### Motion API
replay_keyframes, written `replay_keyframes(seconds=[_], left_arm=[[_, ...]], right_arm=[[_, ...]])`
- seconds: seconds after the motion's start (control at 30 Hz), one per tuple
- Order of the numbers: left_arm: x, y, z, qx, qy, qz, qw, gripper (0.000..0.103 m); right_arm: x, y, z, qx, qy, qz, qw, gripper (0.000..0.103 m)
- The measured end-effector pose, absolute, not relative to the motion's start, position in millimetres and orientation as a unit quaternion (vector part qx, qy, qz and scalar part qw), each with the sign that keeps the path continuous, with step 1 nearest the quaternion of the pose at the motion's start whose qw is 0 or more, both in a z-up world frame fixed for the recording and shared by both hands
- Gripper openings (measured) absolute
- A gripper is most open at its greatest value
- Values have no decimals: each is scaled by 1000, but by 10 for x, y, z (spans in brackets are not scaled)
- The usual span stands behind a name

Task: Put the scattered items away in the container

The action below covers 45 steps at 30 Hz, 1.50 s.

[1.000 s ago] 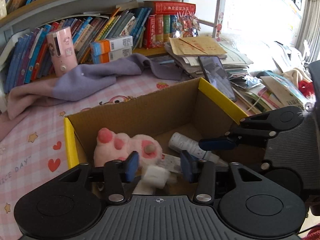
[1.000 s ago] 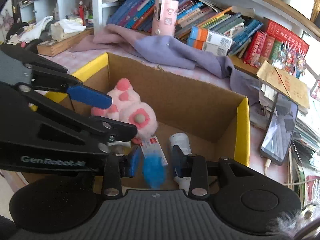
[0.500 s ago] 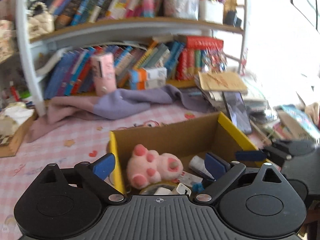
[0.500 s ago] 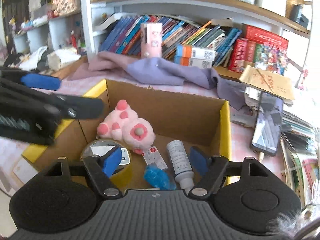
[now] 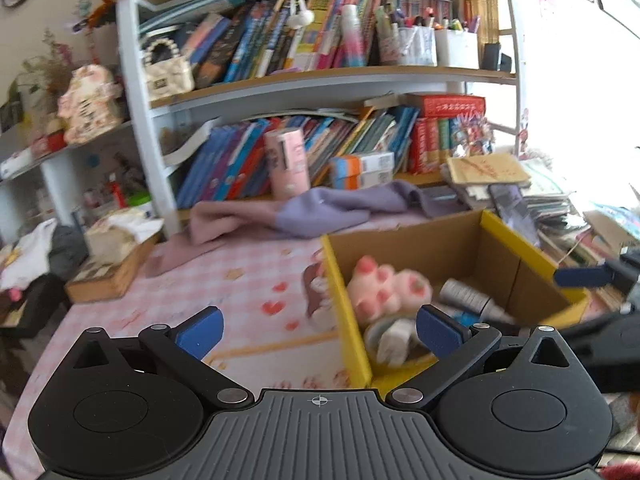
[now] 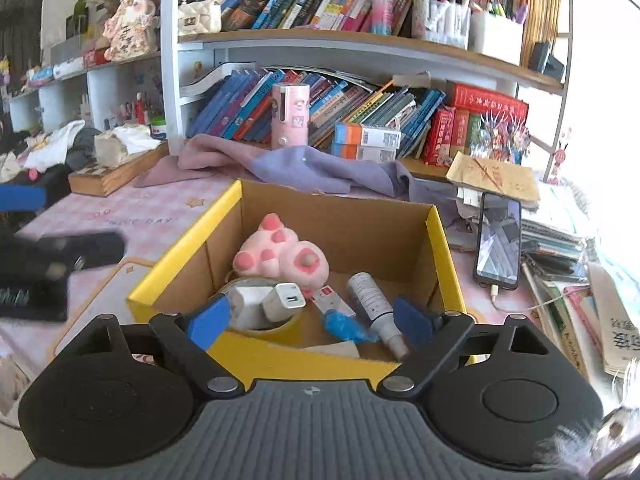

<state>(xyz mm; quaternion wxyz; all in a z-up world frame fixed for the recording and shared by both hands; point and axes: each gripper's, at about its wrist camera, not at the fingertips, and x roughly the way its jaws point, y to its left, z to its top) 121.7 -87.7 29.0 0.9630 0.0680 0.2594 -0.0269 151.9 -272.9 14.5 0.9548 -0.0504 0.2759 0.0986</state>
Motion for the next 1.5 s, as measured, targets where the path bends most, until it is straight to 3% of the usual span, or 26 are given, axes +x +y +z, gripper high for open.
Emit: replay_keyframes(seconds=[0.9,1.5], left_arm=[[-22,225,33,30,314,-28,949,103],[-320,607,-85,16,355,-9,935,103]], right_arm=[[1,-1713,76,-60,300,50,951,95],[-221,-1341,-32,-46,338,82,936,98]])
